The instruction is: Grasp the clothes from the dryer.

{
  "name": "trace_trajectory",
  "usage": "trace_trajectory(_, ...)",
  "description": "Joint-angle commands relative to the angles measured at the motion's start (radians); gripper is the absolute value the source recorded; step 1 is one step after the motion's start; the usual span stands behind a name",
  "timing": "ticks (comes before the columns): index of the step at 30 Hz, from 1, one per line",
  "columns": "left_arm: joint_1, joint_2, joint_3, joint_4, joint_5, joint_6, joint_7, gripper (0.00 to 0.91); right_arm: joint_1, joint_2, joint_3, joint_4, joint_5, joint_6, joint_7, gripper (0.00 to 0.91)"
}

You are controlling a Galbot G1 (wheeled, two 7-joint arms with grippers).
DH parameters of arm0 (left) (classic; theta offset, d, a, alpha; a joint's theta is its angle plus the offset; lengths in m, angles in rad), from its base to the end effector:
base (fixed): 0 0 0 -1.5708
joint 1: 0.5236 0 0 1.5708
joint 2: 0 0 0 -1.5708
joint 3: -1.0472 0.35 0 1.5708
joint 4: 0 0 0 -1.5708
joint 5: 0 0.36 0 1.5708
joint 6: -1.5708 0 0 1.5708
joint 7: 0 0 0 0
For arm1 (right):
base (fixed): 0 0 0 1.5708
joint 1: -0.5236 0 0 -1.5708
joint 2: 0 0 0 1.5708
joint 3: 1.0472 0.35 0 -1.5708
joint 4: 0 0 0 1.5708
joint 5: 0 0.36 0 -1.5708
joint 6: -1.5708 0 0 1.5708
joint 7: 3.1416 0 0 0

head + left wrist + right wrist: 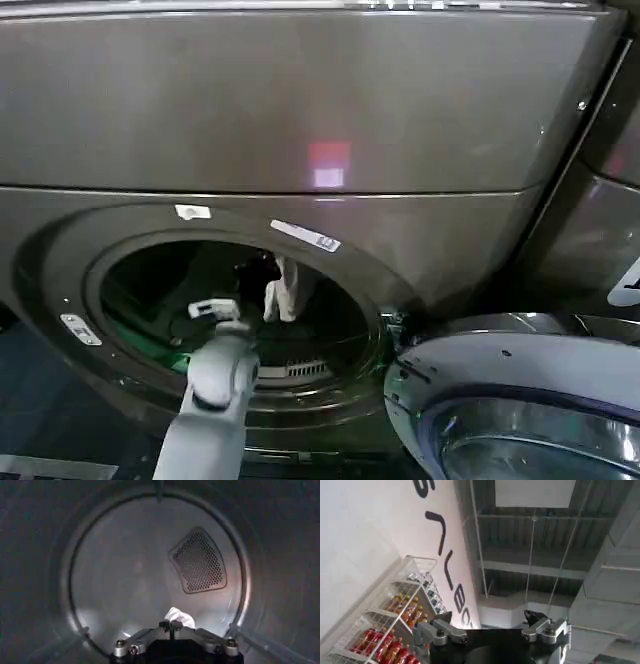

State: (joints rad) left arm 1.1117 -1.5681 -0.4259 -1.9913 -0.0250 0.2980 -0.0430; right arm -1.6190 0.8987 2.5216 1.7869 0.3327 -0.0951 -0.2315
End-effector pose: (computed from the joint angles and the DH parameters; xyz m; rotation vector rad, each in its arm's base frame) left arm 0.3133 -0.0315 -0.2238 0.0966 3.0837 -0.0483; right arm -0.1302 -0.4203 0.0669 1.5621 1.9509 -1.0218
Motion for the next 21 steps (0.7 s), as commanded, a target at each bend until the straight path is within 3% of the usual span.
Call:
trace_trajectory(1,0.124,-0.016,-0.016,-0.134,0.03,0.008,0.027,0.0,0.002,-0.001,0.001,-0.001,-0.001,-0.001,-0.006,0.907)
trace_trajectory(21,0.143,-0.002,-0.024,-0.162,0.032,0.015,0.025,0.0,0.001,-0.004,0.001,-0.002,-0.01,-0.011,-0.012,0.907)
